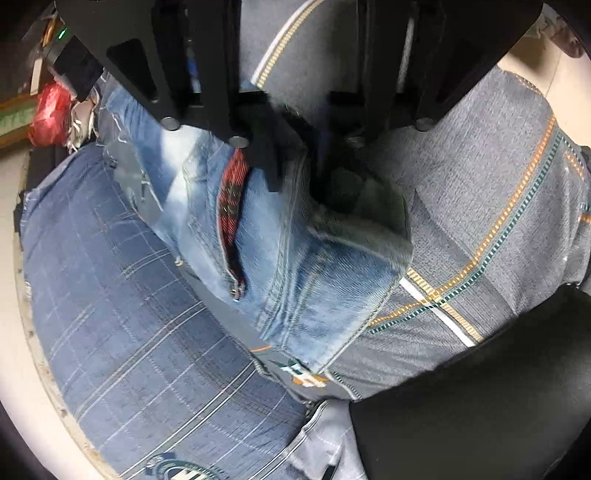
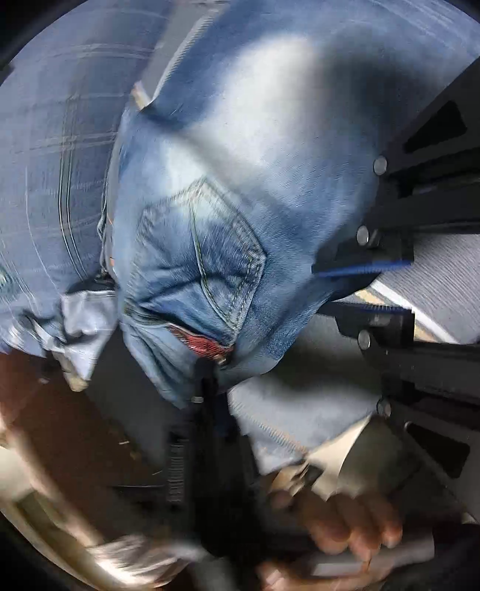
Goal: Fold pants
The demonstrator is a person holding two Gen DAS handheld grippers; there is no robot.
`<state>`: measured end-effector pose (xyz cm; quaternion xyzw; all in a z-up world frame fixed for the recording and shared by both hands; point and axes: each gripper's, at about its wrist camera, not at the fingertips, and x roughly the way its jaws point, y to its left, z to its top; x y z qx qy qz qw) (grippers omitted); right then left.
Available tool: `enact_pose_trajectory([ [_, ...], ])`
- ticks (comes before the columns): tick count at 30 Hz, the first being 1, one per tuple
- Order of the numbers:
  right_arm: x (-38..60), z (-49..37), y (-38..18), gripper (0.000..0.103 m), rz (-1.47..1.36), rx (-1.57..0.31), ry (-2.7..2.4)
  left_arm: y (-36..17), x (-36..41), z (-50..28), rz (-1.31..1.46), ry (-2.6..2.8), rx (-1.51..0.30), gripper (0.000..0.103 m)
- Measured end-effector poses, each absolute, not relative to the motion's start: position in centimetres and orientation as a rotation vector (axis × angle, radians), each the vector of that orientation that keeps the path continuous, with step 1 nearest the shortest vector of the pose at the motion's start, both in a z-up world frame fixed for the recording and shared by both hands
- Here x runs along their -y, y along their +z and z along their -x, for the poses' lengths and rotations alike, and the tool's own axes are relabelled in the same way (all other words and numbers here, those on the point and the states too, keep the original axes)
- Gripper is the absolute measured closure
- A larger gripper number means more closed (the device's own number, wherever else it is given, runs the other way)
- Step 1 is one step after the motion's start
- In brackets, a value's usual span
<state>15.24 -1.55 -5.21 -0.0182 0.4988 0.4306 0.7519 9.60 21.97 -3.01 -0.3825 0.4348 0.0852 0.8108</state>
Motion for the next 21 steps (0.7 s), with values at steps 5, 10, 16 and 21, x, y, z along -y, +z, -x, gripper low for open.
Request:
enact_pose_trajectory([
  [5, 7.1, -15.3, -2.8, 0.063, -0.177, -1.067, 0.894, 0.0, -18.7, -7.0, 0.701, 0.140, -0.791, 0.077],
  [10, 10.4, -14.2, -1.0, 0.063, -0.182, -0.999, 0.757, 2.4, -13.8, -5.8, 0.549, 0.072, -0.707, 0.077],
  [16, 15.2, -13.8, 0.6, 0.062, -0.154, -0.940, 0.514, 3.5, -8.4, -6.4, 0.390, 0.030, -0.686, 0.077],
  [21, 19.7, -14.6, 1.0, 0.062, -0.224, -0.949, 0.455, 3.5, -4.9, -7.2, 0.304, -0.022, -0.696, 0.077],
])
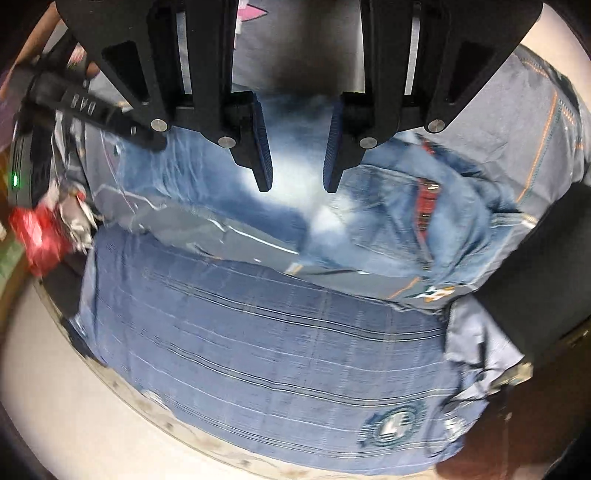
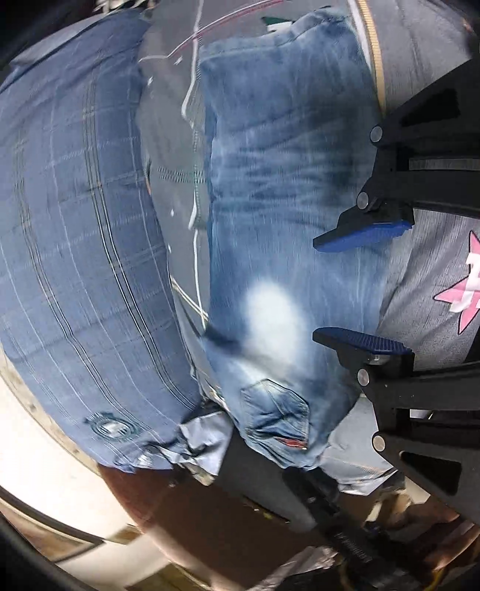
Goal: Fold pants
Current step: 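Grasp the jeans leg cuffs with the left tool while the right tool grasps them too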
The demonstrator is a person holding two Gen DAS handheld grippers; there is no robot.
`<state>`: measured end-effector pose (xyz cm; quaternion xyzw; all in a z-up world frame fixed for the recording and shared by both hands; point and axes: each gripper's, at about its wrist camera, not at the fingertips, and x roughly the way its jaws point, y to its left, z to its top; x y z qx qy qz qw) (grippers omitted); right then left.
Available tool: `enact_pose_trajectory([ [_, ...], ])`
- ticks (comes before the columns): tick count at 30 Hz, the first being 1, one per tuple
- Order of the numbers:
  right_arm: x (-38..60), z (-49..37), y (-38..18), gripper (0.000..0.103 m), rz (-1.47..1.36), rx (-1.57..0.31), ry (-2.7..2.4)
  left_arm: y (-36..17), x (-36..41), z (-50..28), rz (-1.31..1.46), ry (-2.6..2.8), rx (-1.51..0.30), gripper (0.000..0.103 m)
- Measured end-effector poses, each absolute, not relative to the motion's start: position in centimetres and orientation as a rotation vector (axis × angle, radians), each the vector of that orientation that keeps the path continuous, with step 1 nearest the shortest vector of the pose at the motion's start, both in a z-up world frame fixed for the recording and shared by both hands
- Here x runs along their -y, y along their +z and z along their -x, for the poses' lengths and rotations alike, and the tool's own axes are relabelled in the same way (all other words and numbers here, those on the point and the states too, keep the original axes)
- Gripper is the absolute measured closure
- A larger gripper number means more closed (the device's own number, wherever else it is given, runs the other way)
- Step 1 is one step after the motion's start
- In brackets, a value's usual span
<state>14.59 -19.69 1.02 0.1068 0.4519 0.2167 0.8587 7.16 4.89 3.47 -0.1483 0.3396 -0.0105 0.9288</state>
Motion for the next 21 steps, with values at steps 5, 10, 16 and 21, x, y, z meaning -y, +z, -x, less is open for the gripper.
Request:
enact_pose_trajectory([
  [5, 23.0, -15.0, 3.1, 0.062, -0.265, -0.892, 0.415, 3.4, -1.7, -7.3, 0.274, -0.085, -0.716, 0.077],
  [10, 29.2, -15.5, 4.7, 0.057, -0.345, -0.844, 0.295, 3.7, 3.3, -7.3, 0.203, -0.253, -0.724, 0.077],
  [16, 39.3, -16.4, 4.3, 0.053, -0.576, -0.820, 0.156, 2.3, 11.7, -8.3, 0.037, -0.449, -0.768, 0.066],
  [21, 43.7, -16.7, 2.0, 0.052, -0.778, -0.838, 0.085, -0.2, 19.2, -9.5, -0.104, -0.604, -0.799, 0.060],
])
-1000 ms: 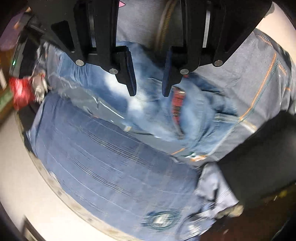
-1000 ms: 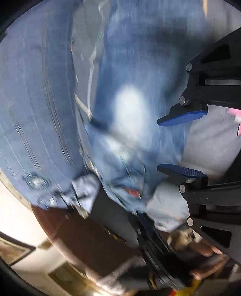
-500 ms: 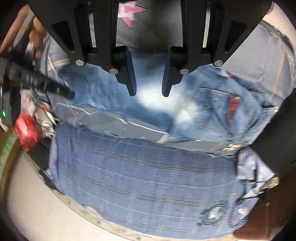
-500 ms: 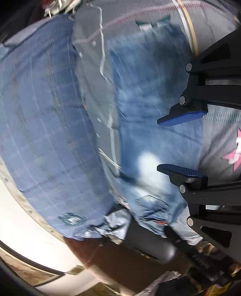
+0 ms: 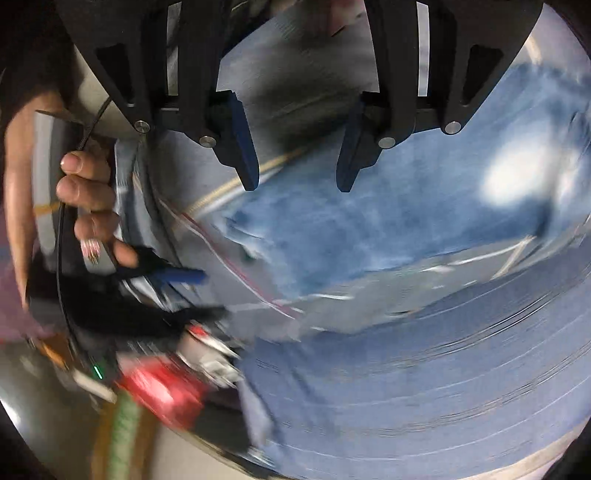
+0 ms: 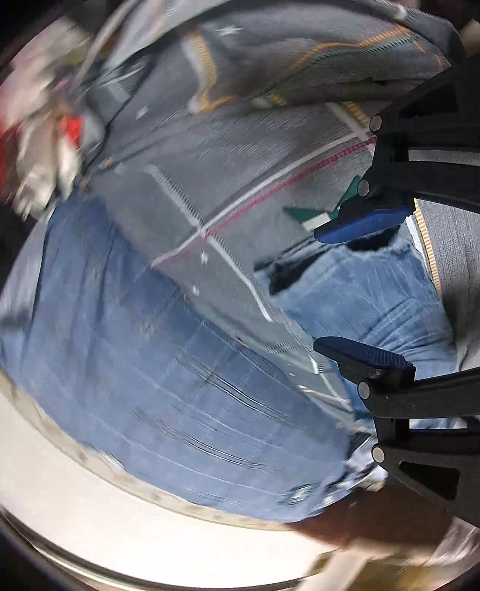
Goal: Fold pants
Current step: 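Grasp the jeans leg cuffs with the left tool while the right tool grasps them too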
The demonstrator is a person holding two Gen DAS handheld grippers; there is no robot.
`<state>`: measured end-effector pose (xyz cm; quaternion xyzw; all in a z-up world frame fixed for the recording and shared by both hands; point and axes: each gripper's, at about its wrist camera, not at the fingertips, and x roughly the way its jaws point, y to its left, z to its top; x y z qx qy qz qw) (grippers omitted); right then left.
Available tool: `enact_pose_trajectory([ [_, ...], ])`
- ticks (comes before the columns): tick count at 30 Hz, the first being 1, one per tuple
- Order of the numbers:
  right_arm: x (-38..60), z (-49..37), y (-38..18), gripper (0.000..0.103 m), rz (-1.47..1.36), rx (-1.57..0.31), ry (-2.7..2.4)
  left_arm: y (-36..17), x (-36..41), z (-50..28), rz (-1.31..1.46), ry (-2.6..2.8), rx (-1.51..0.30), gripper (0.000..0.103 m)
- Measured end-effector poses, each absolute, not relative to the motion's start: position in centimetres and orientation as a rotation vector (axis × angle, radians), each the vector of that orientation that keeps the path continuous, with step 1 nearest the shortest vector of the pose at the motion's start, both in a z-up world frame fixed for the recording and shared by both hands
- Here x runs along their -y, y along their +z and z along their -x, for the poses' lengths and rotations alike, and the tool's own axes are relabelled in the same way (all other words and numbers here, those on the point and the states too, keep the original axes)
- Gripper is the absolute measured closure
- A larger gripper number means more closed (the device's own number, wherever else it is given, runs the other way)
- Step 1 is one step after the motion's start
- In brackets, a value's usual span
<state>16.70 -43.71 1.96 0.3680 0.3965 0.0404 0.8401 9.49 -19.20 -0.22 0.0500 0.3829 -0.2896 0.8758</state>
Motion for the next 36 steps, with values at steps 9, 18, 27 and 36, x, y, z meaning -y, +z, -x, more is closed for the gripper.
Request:
enact_pose_trajectory([
  [9, 45.0, -16.4, 1.2, 0.052, -0.822, -0.845, 0.048, -3.8, 26.7, -12.7, -0.227, -0.703, -0.842, 0.060],
  [18, 48.0, -16.0, -0.4, 0.052, -0.952, -0.841, 0.008, -7.0, 31.2, -15.1, -0.411, -0.607, -0.825, 0.060],
  [27, 48.2, -16.3, -1.4, 0.052, -1.026, -0.861, 0.057, -5.2, 28.8, -17.1, -0.240, -0.656, -0.892, 0.085],
  [36, 46.0, -21.3, -2.8, 0.052, -0.997, -0.997, 0.198, -2.1, 23.4, -16.9, 0.089, -0.631, -0.900, 0.090],
])
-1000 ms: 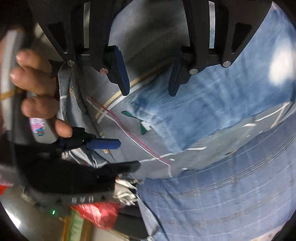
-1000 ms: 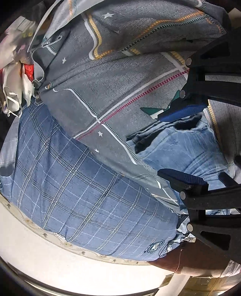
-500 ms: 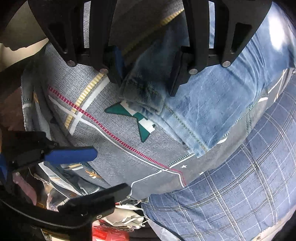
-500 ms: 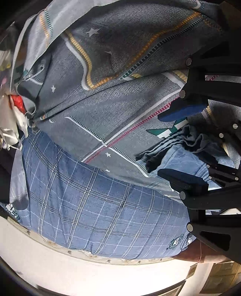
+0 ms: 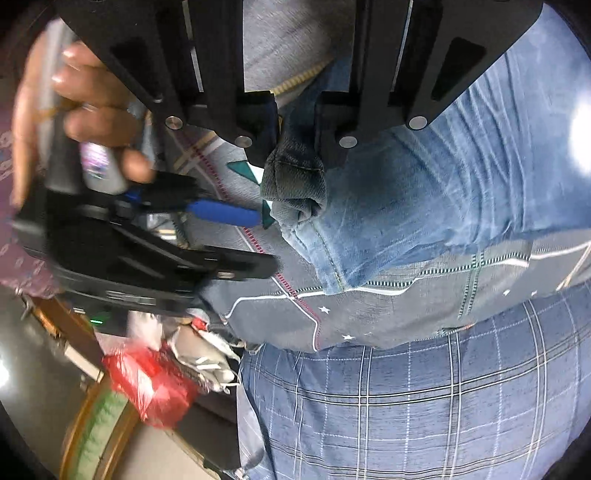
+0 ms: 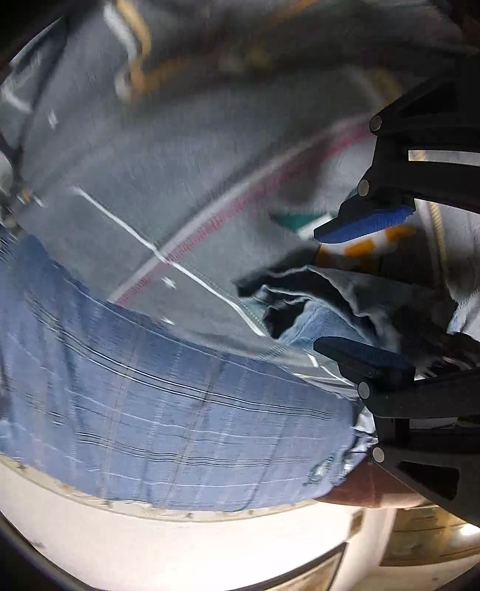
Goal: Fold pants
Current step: 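Grasp the jeans leg cuffs with the left tool while the right tool grasps them too, then lift the held cuffs and fold them toward the waistband with both tools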
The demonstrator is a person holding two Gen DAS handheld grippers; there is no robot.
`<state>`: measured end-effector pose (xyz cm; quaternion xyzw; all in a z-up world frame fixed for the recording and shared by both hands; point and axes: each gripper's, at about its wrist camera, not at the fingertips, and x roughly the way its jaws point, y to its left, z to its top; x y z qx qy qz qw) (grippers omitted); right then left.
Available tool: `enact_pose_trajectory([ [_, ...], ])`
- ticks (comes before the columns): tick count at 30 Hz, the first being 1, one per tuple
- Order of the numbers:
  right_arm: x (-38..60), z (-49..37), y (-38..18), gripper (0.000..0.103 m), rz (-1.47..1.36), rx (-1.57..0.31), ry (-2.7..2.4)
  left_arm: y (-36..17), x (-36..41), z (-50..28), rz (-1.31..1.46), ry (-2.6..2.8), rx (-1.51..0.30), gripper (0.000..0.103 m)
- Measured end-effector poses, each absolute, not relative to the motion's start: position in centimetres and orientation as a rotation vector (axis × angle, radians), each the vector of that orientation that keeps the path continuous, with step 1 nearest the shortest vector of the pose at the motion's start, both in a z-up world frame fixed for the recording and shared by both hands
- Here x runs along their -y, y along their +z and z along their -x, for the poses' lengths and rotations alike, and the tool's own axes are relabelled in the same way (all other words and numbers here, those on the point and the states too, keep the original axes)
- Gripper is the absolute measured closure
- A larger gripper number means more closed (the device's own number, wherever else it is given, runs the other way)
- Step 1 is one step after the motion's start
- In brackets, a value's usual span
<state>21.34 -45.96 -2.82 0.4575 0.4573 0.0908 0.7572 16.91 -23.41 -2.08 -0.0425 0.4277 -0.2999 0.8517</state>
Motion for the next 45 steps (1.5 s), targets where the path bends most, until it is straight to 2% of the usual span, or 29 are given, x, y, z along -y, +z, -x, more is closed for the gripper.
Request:
enact_pose_trajectory([
  [9, 43.6, -24.5, -4.2, 0.054, -0.949, -1.078, 0.276, -1.0, 23.0, -16.7, 0.158, -0.653, -0.904, 0.091],
  [11, 43.3, -24.6, -4.6, 0.076, -0.950, -1.090, 0.288, -1.0, 22.9, -16.7, 0.171, -0.663, -0.910, 0.091],
  [12, 43.3, -24.5, -4.6, 0.090, -0.964, -1.082, 0.303, -1.0, 22.8, -16.7, 0.178, -0.667, -0.912, 0.091],
  [21, 41.5, -23.3, 0.6, 0.093, -0.860, -0.874, 0.487, 2.4, 20.6, -15.1, 0.232, -0.657, -0.843, 0.091],
  [28, 36.4, -23.0, 4.6, 0.093, -0.826, -0.831, 0.675, 5.3, 12.8, -13.7, 0.393, -0.615, -0.784, 0.091],
  [32, 29.7, -24.2, 7.4, 0.093, -0.727, -0.840, 0.765, 5.4, 6.8, -13.4, 0.482, -0.532, -0.776, 0.091],
  [38, 20.7, -26.0, 3.6, 0.093, -0.657, -0.942, 0.810, -0.7, -0.2, -14.1, 0.684, -0.410, -0.887, 0.091],
  [45, 15.9, -27.4, -1.2, 0.092, -0.512, -1.068, 0.728, -5.1, -2.3, -14.7, 0.756, -0.300, -1.077, 0.090],
])
